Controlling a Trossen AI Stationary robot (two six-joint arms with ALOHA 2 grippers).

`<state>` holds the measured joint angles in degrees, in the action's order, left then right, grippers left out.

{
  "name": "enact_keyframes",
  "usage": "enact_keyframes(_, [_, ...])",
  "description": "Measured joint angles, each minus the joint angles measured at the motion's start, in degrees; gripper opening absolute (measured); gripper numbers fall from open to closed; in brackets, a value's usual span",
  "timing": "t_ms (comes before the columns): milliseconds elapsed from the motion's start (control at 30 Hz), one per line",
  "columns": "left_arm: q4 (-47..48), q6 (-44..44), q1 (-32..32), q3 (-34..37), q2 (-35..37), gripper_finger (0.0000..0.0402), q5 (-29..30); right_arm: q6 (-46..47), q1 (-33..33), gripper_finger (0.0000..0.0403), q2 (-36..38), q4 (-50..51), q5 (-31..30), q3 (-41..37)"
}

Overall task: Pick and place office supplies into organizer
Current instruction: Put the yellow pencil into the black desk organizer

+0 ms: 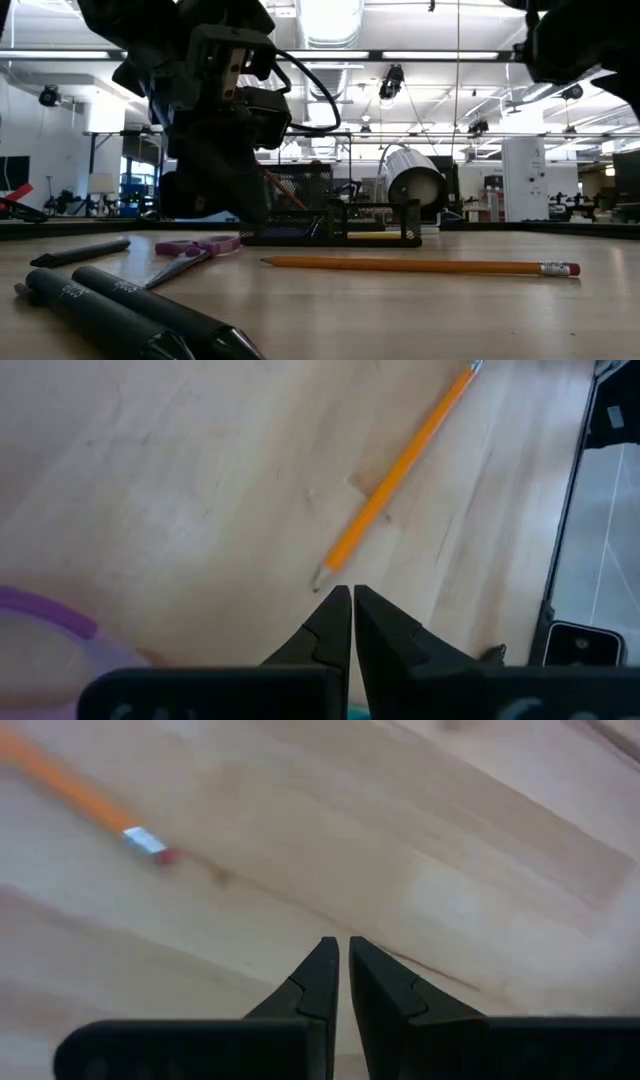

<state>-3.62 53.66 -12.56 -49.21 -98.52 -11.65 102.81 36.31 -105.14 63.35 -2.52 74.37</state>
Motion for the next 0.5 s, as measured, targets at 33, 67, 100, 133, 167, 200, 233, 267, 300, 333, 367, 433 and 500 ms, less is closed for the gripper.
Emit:
enact_keyframes(33, [0.0, -0.1, -0.1, 0.0, -0.1, 0.0, 0.0, -2.2, -0.1, 0.0022, 0.0, -1.1, -0.6, 0.0])
enact_keyframes(67, [-0.4, -0.2, -0.2, 0.0, -0.7, 0.0, 0.0, -5.0, -0.2, 0.0022, 0.0, -2.3, -1.5, 0.0])
enact_keyframes(100, [-0.8, -0.3, -0.2, 0.0, -1.2, 0.0, 0.0, -7.9, -0.2, 0.0022, 0.0, -3.3, -2.6, 0.0])
enact_keyframes(133, [-0.4, -0.4, -0.4, 0.0, -1.6, 0.0, 0.1, -11.4, -0.1, 0.0022, 0.0, -4.6, -3.7, 0.0])
enact_keyframes(167, [-0.2, -0.4, -0.6, 0.0, -2.2, 0.0, 0.1, -15.5, -0.1, 0.0022, 0.0, -6.1, -4.3, 0.0])
enact_keyframes(200, [-0.4, -0.4, -0.7, -0.1, -2.9, 0.0, 0.0, -19.9, -0.1, 0.0022, 0.0, -7.6, -4.9, 0.0])
enact_keyframes(233, [-0.5, -0.4, -0.9, -0.3, -3.6, 0.0, 0.0, -23.5, 0.1, 0.0023, 0.0, -8.9, -5.1, 0.1])
enact_keyframes(267, [-0.5, -0.4, -1.0, -0.2, -4.1, 0.0, 0.1, -26.2, 0.1, 0.0026, -0.2, -9.6, -5.0, 0.1])
enact_keyframes(300, [-0.6, -0.3, -1.1, -0.2, -4.2, 0.0, 0.1, -28.0, 0.1, 0.003, -0.4, -9.6, -5.0, 0.1])
enact_keyframes(333, [-0.6, -0.3, -1.1, -0.2, -4.2, 0.0, 0.1, -29.7, 0.2, 0.0036, -0.6, -9.7, -4.9, 0.1])
enact_keyframes(367, [-0.6, -0.3, -1.1, -0.2, -4.2, 0.0, 0.2, -31.4, 0.2, 0.0044, -0.6, -9.8, -4.9, 0.1])
enact_keyframes(433, [-0.4, -0.5, -1.1, -0.1, -4.0, 0.0, 0.4, -34.7, 0.2, 0.0064, -0.7, -10.8, -4.7, 0.1])
enact_keyframes(500, [-0.5, -1.1, -1.1, -0.1, -3.9, 0.0, 1.4, -38.3, 0.2, 0.0087, -0.9, -11.5, -4.7, 0.1])
